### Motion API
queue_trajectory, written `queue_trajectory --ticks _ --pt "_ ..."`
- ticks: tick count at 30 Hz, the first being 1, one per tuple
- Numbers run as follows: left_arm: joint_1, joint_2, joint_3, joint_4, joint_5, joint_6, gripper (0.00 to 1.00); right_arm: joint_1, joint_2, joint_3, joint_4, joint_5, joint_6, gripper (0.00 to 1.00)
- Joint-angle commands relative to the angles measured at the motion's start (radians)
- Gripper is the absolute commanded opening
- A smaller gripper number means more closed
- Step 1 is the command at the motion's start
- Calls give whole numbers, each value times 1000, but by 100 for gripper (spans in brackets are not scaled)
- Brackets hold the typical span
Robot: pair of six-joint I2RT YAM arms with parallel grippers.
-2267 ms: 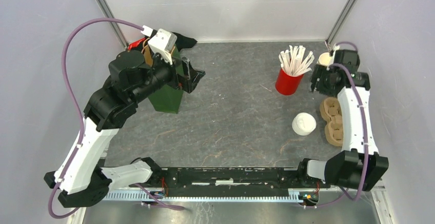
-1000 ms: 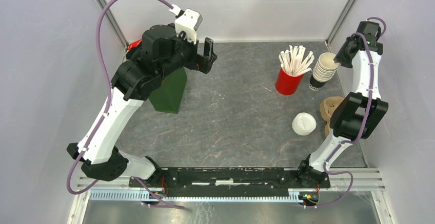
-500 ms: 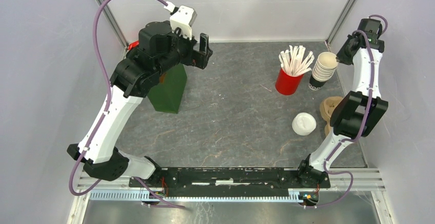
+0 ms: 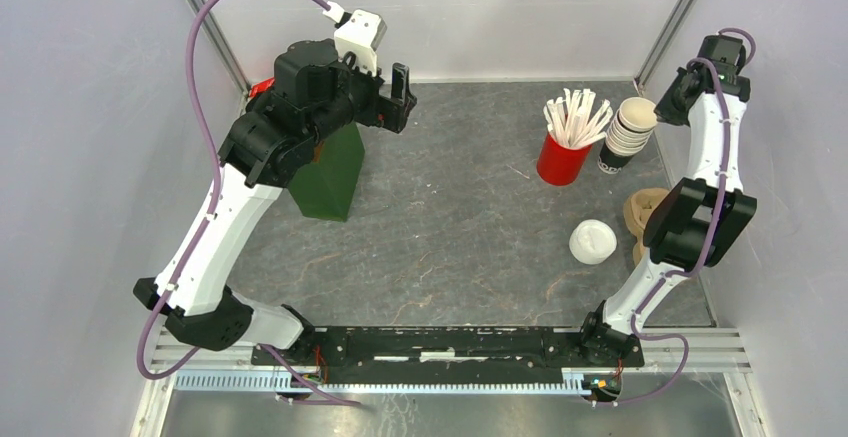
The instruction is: Pack the takeout coffee
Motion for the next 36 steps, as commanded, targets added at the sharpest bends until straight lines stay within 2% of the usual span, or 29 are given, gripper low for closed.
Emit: queue_trajectory --ticks 1,13,17,20,23,24,26,29,31,36 --pt "5 -16 0 38 9 31 100 0 -39 59 -1 3 -17 0" --pt "5 -46 -12 33 6 33 100 0 -158 94 2 -2 -45 0" --pt "5 -61 -24 26 4 33 100 1 -258 90 36 36 -69 0" --pt "5 -70 -29 24 1 34 100 0 -377 24 171 13 -89 0" --pt "4 -74 -27 18 -15 33 100 6 -506 -120 453 -229 -58 0" --pt "5 -75 -26 15 -24 32 100 31 -523 -147 541 -317 -37 0" --pt "5 -75 -23 11 -44 23 100 134 -495 -101 580 -404 -47 0" --pt "5 -79 -12 11 -92 8 100 355 -370 52 459 -433 -95 0" --pt "5 -83 3 11 -176 -7 100 498 -312 82 386 -402 -133 0" --pt "5 -106 15 16 -368 -30 100 707 -334 -192 381 -348 -122 0"
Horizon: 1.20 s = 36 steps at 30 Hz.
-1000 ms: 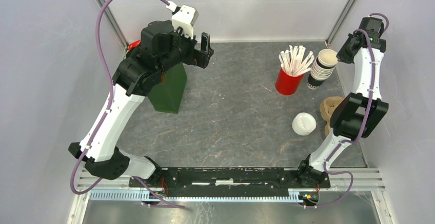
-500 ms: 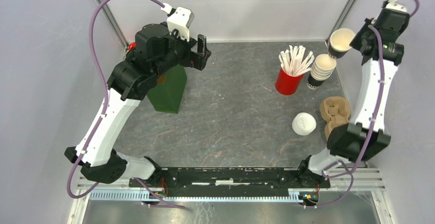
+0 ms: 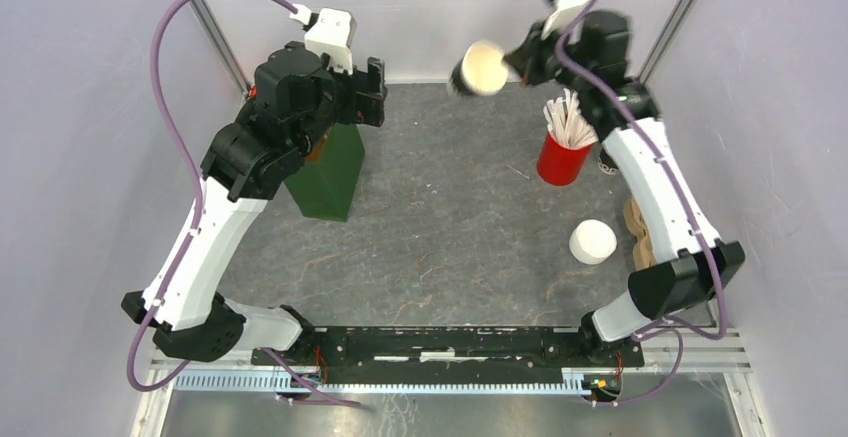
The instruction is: Pack the takeout coffee
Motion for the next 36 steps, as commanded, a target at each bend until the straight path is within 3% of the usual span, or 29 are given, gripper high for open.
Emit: queue_trajectory --ticks 1,7,13,25,32,36 --pt "5 -60 32 33 -196 -30 100 160 -6 -215 -87 37 -30 0" --pt "5 -79 -4 81 -169 -23 100 357 -87 -529 -104 80 -78 0" --pt "5 -72 -13 93 -98 -8 100 410 -213 -795 -39 62 -115 0" --pt "4 -66 -24 101 -66 -3 100 503 -309 -974 -42 125 -161 0" --pt "4 -65 -25 99 -62 1 100 517 -366 -973 -105 319 -101 0" --pt "5 -65 -27 100 -58 2 100 516 -413 -1005 -103 324 -67 0"
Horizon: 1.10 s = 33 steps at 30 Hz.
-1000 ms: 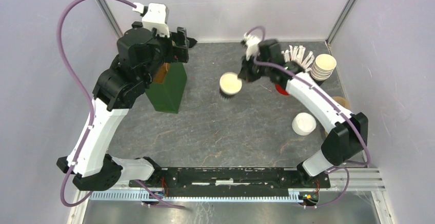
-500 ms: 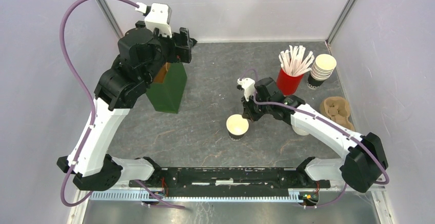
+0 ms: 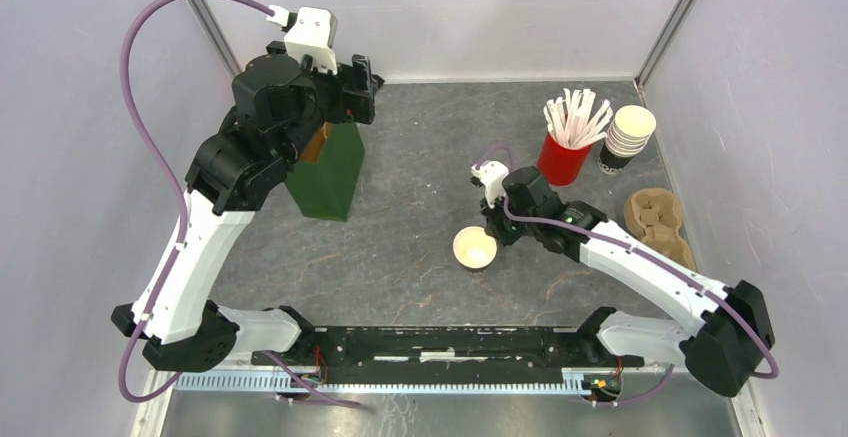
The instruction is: Pack the takeout coffee
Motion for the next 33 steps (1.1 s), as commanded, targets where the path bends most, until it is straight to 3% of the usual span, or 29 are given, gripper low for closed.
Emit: queue_trajectory --ticks 1,4,9,12,14,17,19,24,28,33 --pt "3 0 -1 46 18 2 100 1 -49 -6 -17 72 49 0" --pt "3 0 -1 47 20 1 100 -2 -58 -4 -55 130 73 0" --pt "3 -3 -3 44 18 1 100 -59 -103 -59 -36 80 107 0" --pt "3 0 -1 44 23 1 100 -68 -101 -52 -36 51 118 7" --pt "3 1 1 44 26 1 100 -84 -103 -25 -58 71 136 19" --pt "3 3 1 42 30 -1 100 -138 -132 48 -111 151 148 50" --pt "3 3 -1 41 35 -5 100 -214 -148 100 -143 168 134 59" --pt "3 5 -2 44 46 -7 100 -459 -104 156 -287 238 152 60" --pt "3 5 0 42 45 -4 100 -663 -8 99 -365 127 136 55" --pt "3 12 8 41 52 2 100 -866 40 25 -341 -25 83 55"
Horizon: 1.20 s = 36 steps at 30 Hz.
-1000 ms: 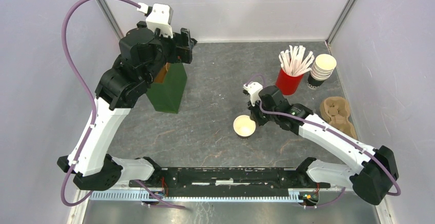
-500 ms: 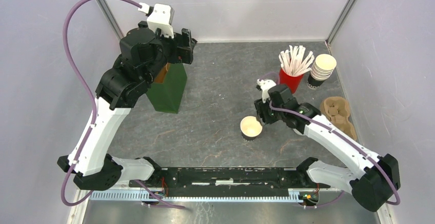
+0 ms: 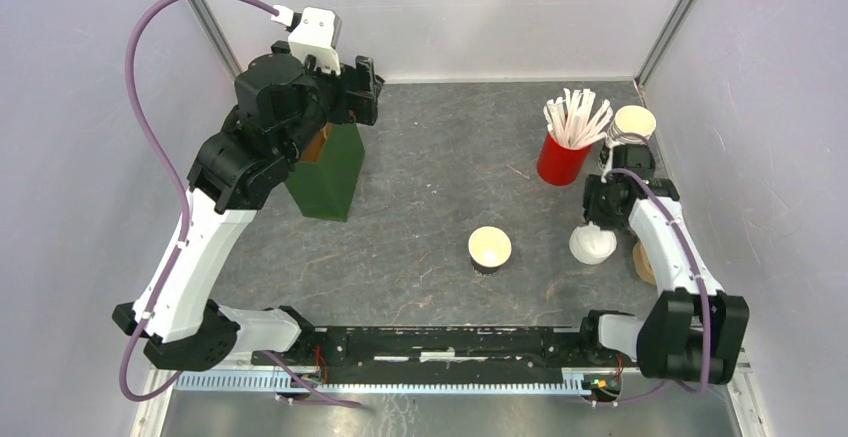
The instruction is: Pack the takeout coffee
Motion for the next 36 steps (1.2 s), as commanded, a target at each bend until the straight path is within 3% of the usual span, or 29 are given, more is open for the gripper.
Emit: queue_trajectory --ticks 1,24,36 --pt "3 9 10 42 27 4 100 -107 28 -33 -44 -134 -42 54" --pt "3 11 3 46 35 18 100 -130 92 -96 49 -240 -68 22" --pt "3 5 -1 46 32 19 100 -130 98 -85 49 -251 -70 16"
